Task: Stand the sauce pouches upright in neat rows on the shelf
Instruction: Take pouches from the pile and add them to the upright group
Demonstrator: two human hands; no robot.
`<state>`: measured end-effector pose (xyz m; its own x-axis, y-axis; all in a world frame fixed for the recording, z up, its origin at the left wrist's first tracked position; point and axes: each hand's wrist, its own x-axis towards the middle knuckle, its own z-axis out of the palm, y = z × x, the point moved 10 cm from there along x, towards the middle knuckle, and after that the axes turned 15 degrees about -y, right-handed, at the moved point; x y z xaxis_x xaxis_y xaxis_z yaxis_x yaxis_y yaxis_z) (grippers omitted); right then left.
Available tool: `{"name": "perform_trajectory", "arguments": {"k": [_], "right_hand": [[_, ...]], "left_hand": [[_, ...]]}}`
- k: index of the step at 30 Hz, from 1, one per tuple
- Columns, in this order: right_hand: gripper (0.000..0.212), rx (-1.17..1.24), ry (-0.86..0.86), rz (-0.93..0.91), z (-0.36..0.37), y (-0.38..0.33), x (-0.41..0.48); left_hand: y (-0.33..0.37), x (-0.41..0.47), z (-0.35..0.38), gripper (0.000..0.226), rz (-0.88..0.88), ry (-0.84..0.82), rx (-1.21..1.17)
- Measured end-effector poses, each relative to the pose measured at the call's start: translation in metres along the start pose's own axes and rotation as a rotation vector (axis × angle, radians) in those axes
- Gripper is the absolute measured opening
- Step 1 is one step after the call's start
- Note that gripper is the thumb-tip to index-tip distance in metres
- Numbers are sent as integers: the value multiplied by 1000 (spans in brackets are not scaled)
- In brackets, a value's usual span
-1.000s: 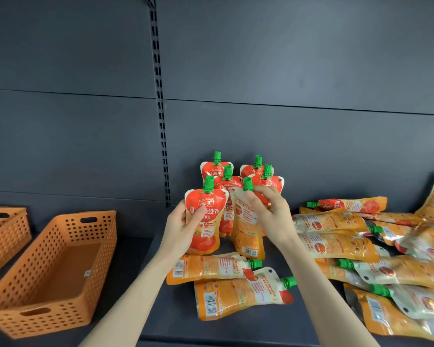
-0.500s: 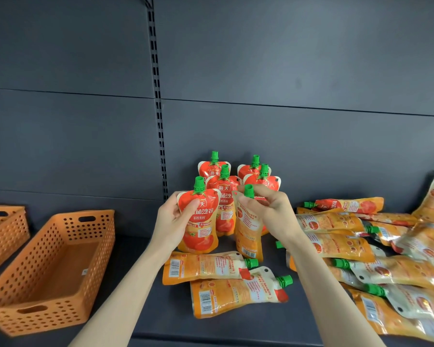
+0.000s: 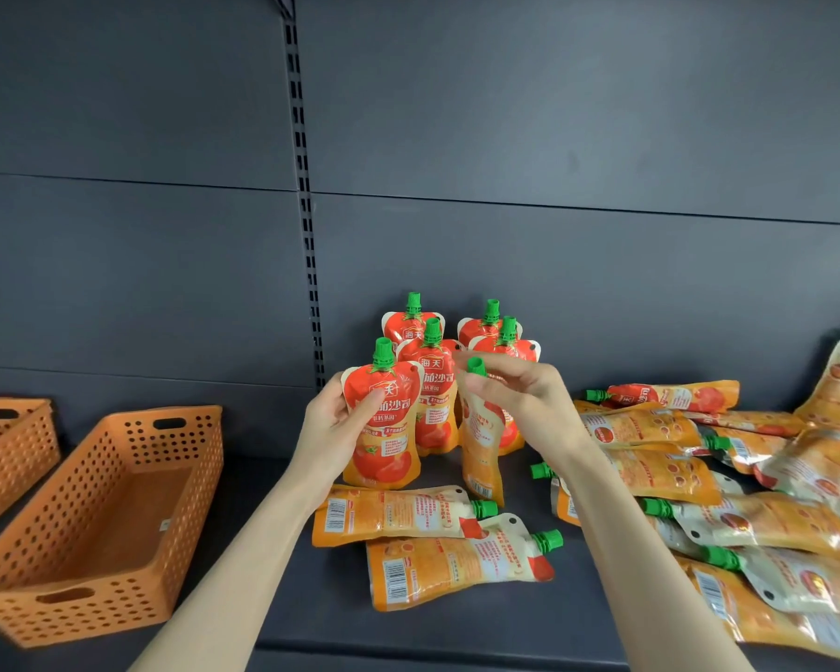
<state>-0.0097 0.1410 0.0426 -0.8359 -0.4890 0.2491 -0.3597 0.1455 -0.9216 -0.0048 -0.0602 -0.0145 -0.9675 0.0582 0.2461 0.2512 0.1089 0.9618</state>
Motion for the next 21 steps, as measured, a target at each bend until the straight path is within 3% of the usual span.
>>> {"name": "perform_trajectory", "arguments": {"k": [7, 15, 21], "right_hand": [[12, 111, 290, -94, -27, -20, 4], [28, 80, 415, -56, -17, -2, 15], [23, -39, 471, -48, -9, -3, 22]], "left_hand": [[1, 0, -2, 25, 3, -21, -27], [1, 0, -17, 21, 13, 13, -36], [-6, 6, -24, 33, -18, 10, -36]]}}
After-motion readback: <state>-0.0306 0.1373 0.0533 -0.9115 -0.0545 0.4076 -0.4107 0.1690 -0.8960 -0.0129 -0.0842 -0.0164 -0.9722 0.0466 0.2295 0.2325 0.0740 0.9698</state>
